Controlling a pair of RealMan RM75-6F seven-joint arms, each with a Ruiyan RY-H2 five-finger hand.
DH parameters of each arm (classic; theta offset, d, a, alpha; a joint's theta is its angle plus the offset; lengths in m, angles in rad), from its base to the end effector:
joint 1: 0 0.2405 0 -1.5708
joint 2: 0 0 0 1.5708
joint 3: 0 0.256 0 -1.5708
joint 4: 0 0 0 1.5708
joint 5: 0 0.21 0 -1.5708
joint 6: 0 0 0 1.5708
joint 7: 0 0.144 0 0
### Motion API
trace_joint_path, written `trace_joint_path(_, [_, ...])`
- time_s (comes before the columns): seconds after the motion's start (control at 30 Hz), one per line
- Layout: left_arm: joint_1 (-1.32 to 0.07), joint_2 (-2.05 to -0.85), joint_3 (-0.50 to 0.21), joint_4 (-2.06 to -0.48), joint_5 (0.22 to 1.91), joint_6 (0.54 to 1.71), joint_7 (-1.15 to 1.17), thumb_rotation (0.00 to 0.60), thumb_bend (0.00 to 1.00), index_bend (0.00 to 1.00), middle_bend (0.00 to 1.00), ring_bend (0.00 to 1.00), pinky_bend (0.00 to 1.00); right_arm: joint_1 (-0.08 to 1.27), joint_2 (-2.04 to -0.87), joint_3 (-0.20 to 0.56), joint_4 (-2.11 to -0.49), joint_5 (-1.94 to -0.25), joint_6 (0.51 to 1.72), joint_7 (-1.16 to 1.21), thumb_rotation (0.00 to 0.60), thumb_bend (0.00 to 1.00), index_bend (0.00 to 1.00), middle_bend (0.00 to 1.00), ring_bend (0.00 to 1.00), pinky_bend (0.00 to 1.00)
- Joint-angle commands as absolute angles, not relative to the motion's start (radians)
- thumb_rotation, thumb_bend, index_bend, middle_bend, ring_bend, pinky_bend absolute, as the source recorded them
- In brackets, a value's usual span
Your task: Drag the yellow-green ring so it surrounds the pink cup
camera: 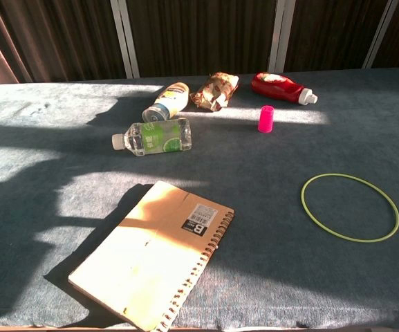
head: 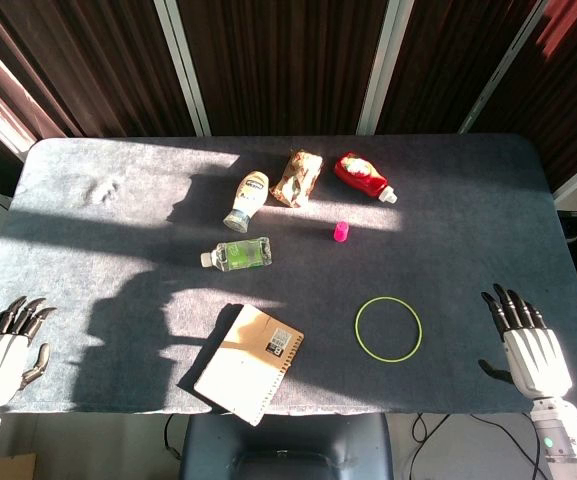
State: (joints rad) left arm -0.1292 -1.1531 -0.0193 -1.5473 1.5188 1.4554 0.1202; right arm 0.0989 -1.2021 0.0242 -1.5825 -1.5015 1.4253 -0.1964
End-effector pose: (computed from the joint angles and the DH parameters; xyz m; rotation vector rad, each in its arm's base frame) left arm -0.3146 0.1893 0.1452 -1.5017 -0.7907 -0.7980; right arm -0.3113 -0.1793 0.1232 1.4966 -0.8434 0.7601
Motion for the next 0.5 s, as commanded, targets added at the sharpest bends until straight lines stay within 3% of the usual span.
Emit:
trace_joint_path(0.03, [-0.127, -1.145, -0.025, -1.551, 1.502, 1.451, 0.131, 0.6, 0.52, 0.2, 0.1, 0.05, 0.18, 0.099, -1.201, 0.023, -1.583, -1.502, 1.424, -0.195, 0.6, 0.11, 0.11, 0.08, 0.03, 0.25])
trace_joint_path(0.4, [-0.112, -1.123, -0.053, -1.578, 1.432, 1.457, 0.126, 0.6, 0.52, 0.24, 0.11, 0.05, 0.18, 0.107, -1.205, 0.022, -1.57, -1.51, 1.413, -0.19, 0.6, 0.11, 0.13, 0.09, 0.05, 0.25])
trace_joint_path(0.47, [-0.112, -1.123, -0.053, -1.578, 1.433, 1.457, 0.127, 0.6, 0.52, 0.25, 0.11, 0.05, 0.18, 0.107, -1.207, 0.022, -1.567, -1.512, 1.415, -0.189, 0.6, 0.11, 0.15, 0.12, 0.11, 0.28])
trace_joint_path(0.5, [-0.112, -1.123, -0.053, -1.578, 1.434, 1.456, 0.127, 0.6, 0.52, 0.25, 0.11, 0.05, 0.19, 0.107, -1.209, 0.023, -1.565, -1.514, 1.417, -0.189, 0.6, 0.11, 0.19, 0.2, 0.22, 0.36])
